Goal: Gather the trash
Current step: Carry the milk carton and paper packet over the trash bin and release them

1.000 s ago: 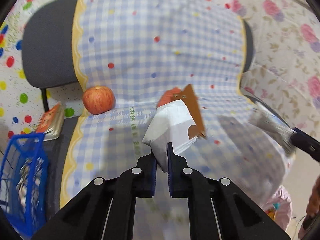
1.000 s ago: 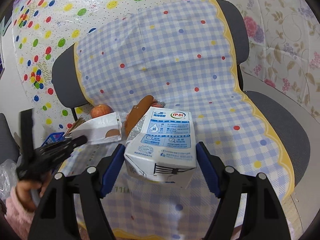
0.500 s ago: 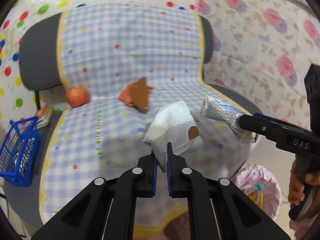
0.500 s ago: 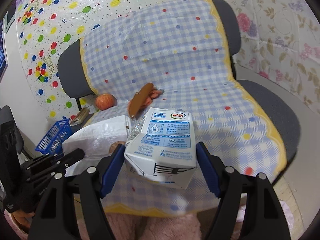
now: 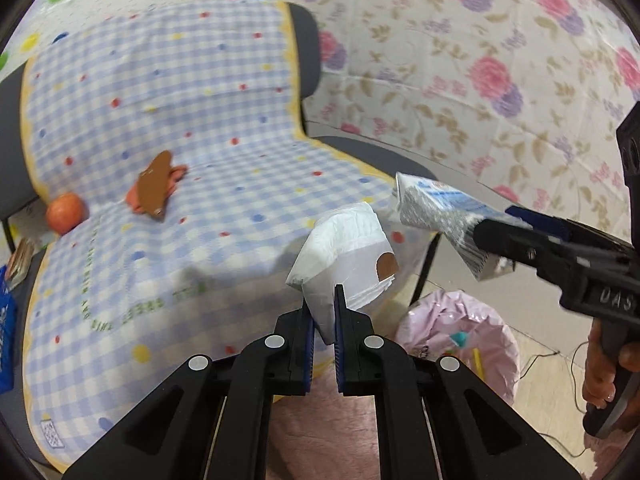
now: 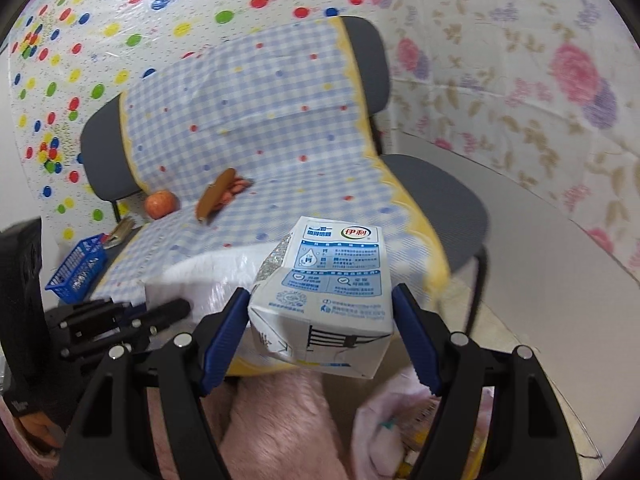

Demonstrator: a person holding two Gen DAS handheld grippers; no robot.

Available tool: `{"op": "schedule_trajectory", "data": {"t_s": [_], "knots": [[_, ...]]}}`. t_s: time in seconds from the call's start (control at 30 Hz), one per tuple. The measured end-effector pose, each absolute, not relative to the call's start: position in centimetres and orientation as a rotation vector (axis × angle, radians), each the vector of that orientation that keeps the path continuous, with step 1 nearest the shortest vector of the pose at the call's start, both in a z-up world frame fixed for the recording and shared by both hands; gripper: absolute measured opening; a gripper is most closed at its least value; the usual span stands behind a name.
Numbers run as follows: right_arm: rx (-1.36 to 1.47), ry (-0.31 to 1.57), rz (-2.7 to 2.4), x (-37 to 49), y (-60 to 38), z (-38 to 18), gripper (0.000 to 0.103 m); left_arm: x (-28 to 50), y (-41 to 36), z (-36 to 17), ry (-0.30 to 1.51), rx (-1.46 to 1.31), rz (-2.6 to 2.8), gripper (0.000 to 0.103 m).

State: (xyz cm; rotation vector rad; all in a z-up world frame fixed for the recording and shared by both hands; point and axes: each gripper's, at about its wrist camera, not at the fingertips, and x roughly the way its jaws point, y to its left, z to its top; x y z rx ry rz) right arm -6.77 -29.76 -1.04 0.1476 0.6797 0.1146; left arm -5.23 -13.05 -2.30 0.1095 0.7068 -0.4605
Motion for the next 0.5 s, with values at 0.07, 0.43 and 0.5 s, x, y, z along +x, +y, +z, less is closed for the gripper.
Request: {"op": "schedule_trajectory", "data": {"t_s": [0.07,0.43,0.5], "knots": [[0.148,0.687,0.077,-8.0,-30.9,-1.3,0.072,-5.5,-13.9,-2.2,0.703,0.12,-0.481,0.009],[0.21,0.761,-0.139,-14.0,-37.2,-4.0,0.072,-6.9,-21.1,-4.0,0.788,0.189,-0.703,0.009],[0.226,0.785,-0.165,-14.8,-38.1,-4.9,0.072,-7.2,-22.1,-4.4,0.794,0.203,-0.717,0.009]]}}
